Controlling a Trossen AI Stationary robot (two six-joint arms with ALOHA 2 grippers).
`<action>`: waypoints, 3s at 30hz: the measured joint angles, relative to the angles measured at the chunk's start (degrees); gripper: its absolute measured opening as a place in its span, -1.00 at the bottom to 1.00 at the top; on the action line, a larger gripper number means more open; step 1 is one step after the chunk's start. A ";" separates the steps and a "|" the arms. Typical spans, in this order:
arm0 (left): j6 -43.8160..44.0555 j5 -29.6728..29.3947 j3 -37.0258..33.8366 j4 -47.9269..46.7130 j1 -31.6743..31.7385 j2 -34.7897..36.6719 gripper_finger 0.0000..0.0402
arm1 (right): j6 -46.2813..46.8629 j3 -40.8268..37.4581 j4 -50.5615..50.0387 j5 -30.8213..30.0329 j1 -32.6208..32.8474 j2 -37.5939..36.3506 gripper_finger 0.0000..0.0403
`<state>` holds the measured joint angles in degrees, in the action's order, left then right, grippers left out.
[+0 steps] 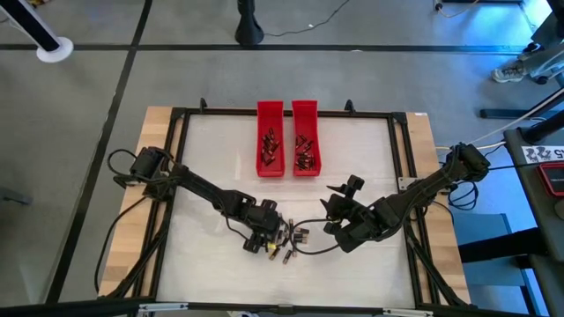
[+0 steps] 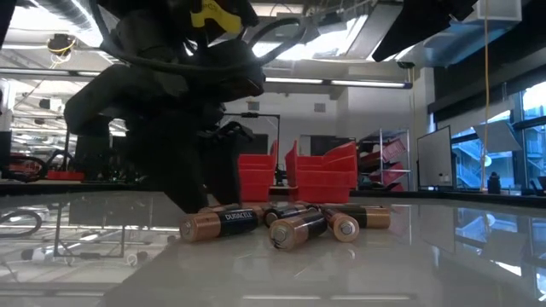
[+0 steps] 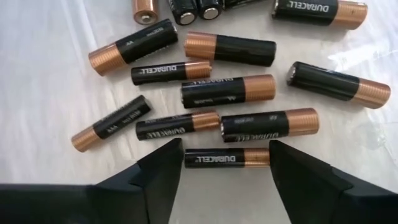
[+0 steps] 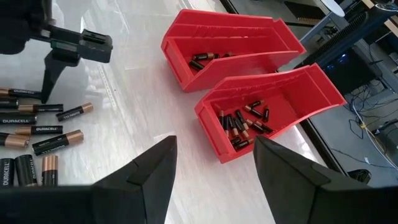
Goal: Sort batteries
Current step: Put the small black battery into the right red bin
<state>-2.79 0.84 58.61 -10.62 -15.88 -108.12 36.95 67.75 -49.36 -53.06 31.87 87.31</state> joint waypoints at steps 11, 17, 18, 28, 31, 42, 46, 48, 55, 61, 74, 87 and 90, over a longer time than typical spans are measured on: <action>-0.51 0.37 0.02 -0.91 0.31 0.88 -0.11 | 0.00 0.00 -0.02 0.00 -0.01 0.00 0.06; -3.04 -4.04 0.43 -3.96 0.47 6.83 -0.11 | 0.00 0.00 -0.19 0.02 0.01 -0.02 0.06; -3.78 -5.71 0.59 -4.57 0.50 8.21 -0.11 | 0.00 0.00 -0.15 0.02 0.01 -0.03 0.06; -10.54 -15.63 0.61 6.65 6.73 12.76 -0.11 | 0.00 0.00 -0.12 0.02 0.00 -0.04 0.06; -12.31 -15.70 0.61 11.92 9.94 12.74 -0.11 | 0.00 0.00 -0.12 0.02 0.01 -0.04 0.06; -11.36 -12.28 0.63 29.64 25.37 12.48 -0.11 | -0.91 0.00 -0.11 0.02 0.01 -0.04 0.06; -5.00 -5.70 0.68 34.84 31.21 11.13 -0.11 | -1.25 0.00 0.02 0.02 -0.01 -0.04 0.06; -1.48 -3.99 0.72 36.23 33.74 10.16 -0.11 | -1.27 0.00 0.12 0.02 0.01 -0.04 0.06; 6.75 4.17 4.30 36.92 37.83 4.72 -0.11 | -1.29 -0.02 0.42 0.01 0.01 -0.04 0.06; 5.42 5.63 5.11 36.22 37.56 2.70 -0.03 | -1.28 -0.02 0.42 0.01 0.01 -0.04 0.06; 7.30 5.51 5.11 36.46 37.24 2.64 0.19 | -1.29 -0.02 0.31 0.02 0.01 -0.04 0.06; -1.55 12.17 5.18 15.12 34.96 8.44 0.28 | -1.29 -0.02 0.11 0.90 0.01 -0.04 0.06; -5.80 12.76 5.18 3.97 31.39 11.46 0.26 | -1.29 -0.02 -0.19 1.27 -0.01 -0.04 0.06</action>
<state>-8.59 13.60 63.79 -6.65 15.51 -96.66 35.66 67.72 -49.56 -51.79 31.86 87.26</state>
